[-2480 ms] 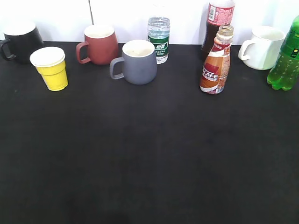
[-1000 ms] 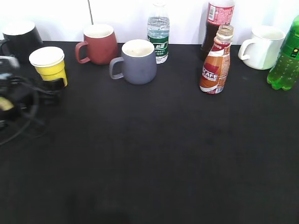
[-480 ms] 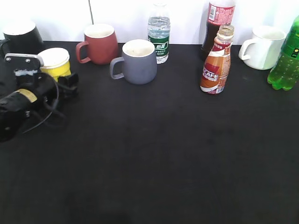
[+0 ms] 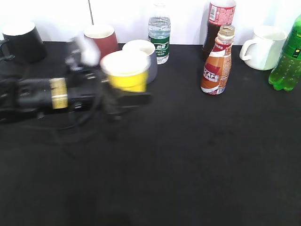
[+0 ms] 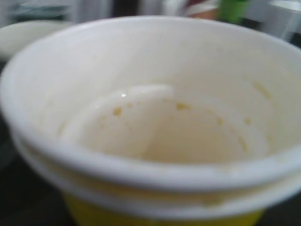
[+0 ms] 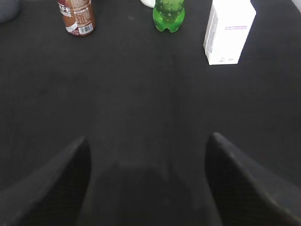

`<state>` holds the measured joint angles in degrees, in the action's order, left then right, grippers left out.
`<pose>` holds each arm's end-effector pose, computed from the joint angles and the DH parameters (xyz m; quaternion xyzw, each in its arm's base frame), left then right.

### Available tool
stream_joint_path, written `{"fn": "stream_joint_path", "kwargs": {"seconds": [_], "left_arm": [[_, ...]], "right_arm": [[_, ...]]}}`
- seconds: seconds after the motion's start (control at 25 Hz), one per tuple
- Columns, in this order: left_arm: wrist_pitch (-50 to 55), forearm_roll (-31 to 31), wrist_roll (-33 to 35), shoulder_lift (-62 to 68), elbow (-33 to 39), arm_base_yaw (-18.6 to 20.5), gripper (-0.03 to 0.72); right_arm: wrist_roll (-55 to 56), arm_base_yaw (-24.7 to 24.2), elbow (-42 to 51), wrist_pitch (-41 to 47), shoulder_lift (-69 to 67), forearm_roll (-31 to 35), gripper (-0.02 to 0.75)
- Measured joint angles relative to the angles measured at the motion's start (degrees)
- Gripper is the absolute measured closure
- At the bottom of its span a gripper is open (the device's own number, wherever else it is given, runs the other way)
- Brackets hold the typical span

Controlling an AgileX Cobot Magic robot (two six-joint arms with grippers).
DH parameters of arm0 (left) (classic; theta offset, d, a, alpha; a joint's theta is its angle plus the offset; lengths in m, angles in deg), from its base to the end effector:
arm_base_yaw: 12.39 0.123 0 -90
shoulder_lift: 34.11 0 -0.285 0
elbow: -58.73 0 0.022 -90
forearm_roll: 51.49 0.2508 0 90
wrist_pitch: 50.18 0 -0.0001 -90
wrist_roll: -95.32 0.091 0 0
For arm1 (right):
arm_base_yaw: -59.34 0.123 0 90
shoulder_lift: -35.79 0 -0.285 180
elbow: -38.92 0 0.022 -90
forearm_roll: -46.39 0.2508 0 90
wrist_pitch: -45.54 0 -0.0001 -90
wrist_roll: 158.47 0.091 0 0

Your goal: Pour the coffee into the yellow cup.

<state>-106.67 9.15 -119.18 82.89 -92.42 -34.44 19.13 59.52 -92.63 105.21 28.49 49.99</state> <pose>0.2972 -0.1917 0.1610 0.4265 0.6571 -0.3769 0.4942 -0.0057 0.0049 0.2795 -0.0201 0.8447 0.0210 0.5344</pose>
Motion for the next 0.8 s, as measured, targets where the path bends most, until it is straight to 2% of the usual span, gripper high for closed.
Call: {"fn": "stream_joint_path", "kwargs": {"seconds": [0.08,0.44,0.52,0.6,0.72,0.8], "left_arm": [[0.00,0.74,-0.39,0.00,-1.04,-1.83,0.240],[0.28,0.74,-0.51,0.00,-1.19,-1.89,0.243],[0.33,0.74,-0.51,0.00,-1.19,-1.89,0.243],[0.33,0.74,-0.51,0.00,-1.19,-1.89,0.243],[0.33,0.74,-0.56,0.00,-1.19,-1.89,0.243],[0.50,0.74,-0.56,0.00,-1.19,-1.89,0.243]], "right_arm": [[0.00,0.00,0.00,0.00,0.00,0.00,0.149],[0.00,0.00,0.00,0.00,0.00,0.00,0.149],[-1.22,0.00,-0.71,-1.58,-3.53,0.31,0.149],[-2.41,0.00,-1.29,-12.76,-12.31,1.12,0.149],[-4.13,0.00,-1.07,-31.61,-27.95,5.91,0.149],[-6.47,0.06,3.72,-52.31,-36.70,7.29,0.149]]}}
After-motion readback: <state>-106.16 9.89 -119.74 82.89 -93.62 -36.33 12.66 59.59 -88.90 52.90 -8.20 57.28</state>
